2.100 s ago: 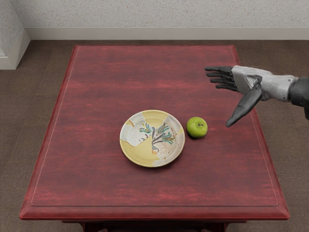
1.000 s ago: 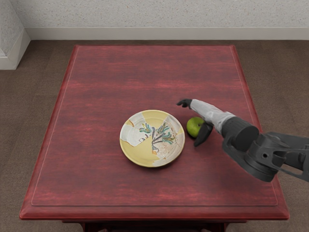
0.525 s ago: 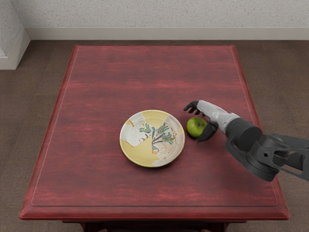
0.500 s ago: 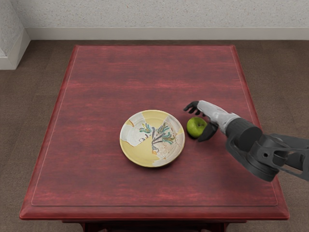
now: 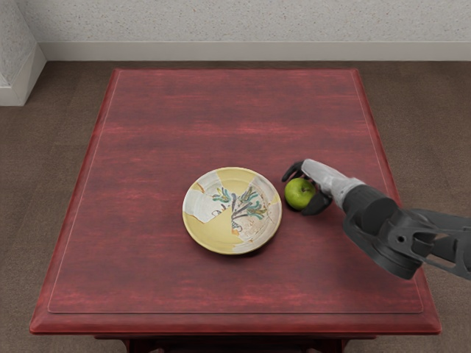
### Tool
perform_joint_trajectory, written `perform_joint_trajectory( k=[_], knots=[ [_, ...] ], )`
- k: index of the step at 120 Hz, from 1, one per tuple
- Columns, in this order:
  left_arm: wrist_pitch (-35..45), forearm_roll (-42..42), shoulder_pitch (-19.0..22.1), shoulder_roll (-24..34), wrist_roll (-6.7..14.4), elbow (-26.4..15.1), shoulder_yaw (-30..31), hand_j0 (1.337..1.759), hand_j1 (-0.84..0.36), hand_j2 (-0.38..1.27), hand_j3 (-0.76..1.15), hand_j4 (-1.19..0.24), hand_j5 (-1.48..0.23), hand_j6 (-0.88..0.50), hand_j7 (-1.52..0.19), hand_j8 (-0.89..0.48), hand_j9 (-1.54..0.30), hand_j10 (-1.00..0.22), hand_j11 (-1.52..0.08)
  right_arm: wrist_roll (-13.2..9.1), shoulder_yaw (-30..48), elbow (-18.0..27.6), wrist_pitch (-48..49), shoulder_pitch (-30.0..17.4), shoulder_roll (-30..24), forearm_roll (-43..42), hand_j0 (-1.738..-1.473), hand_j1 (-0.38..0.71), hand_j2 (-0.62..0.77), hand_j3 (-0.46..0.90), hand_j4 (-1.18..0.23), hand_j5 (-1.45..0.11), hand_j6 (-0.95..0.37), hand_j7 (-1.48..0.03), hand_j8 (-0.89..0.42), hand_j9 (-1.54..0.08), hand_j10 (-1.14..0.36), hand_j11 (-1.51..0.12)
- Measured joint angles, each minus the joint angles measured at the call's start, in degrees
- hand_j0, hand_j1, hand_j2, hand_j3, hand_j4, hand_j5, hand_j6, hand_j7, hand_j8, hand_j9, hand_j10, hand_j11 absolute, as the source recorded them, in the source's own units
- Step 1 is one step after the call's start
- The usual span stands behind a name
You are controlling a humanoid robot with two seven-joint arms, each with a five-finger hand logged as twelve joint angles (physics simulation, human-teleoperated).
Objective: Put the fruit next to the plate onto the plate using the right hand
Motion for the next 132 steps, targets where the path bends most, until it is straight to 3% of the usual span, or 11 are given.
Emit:
perform_joint_trajectory(
  k=[18,33,53,100,132],
  knots=[
    [0.0,0.0,0.0,0.0,0.0,0.0,0.0,1.658,0.06,0.05,0.00,-0.25,-0.32,-0.25,-0.32,-0.25,-0.32,-0.24,-0.32,0.0,0.1,-0.1,0.0,0.0,0.4,-0.1,-1.654,0.20,0.04,0.00,-0.55,-0.71,-0.37,-0.71,-0.40,-0.72,-0.55,-0.72],
    [0.0,0.0,0.0,0.0,0.0,0.0,0.0,1.658,0.06,0.05,0.00,-0.24,-0.32,-0.24,-0.32,-0.24,-0.32,-0.24,-0.32,0.0,0.2,-0.6,0.0,0.0,0.7,0.1,-1.652,0.22,0.13,0.00,-0.55,-0.79,-0.38,-0.79,-0.39,-0.79,-0.61,-0.79],
    [0.0,0.0,0.0,0.0,0.0,0.0,0.0,1.658,0.06,0.05,0.00,-0.25,-0.32,-0.25,-0.32,-0.25,-0.32,-0.24,-0.32,0.0,0.5,-1.0,1.4,1.4,0.1,3.1,-1.652,0.22,0.13,0.00,-0.51,-0.85,-0.35,-0.83,-0.36,-0.84,-0.61,-0.84],
    [0.0,0.0,0.0,0.0,0.0,0.0,0.0,1.658,0.06,0.05,0.00,-0.25,-0.32,-0.25,-0.32,-0.25,-0.32,-0.24,-0.32,0.0,0.7,-1.2,14.1,15.6,-3.4,20.9,-1.653,0.22,0.12,0.00,-0.48,-0.89,-0.33,-0.86,-0.34,-0.88,-0.59,-0.87],
    [0.0,0.0,0.0,0.0,0.0,0.0,0.0,1.658,0.06,0.05,0.00,-0.25,-0.32,-0.25,-0.32,-0.25,-0.32,-0.25,-0.32,0.0,0.7,-0.9,25.8,24.5,-2.3,29.4,-1.653,0.23,0.13,0.00,-0.47,-0.90,-0.31,-0.87,-0.33,-0.89,-0.57,-0.88]
  ],
)
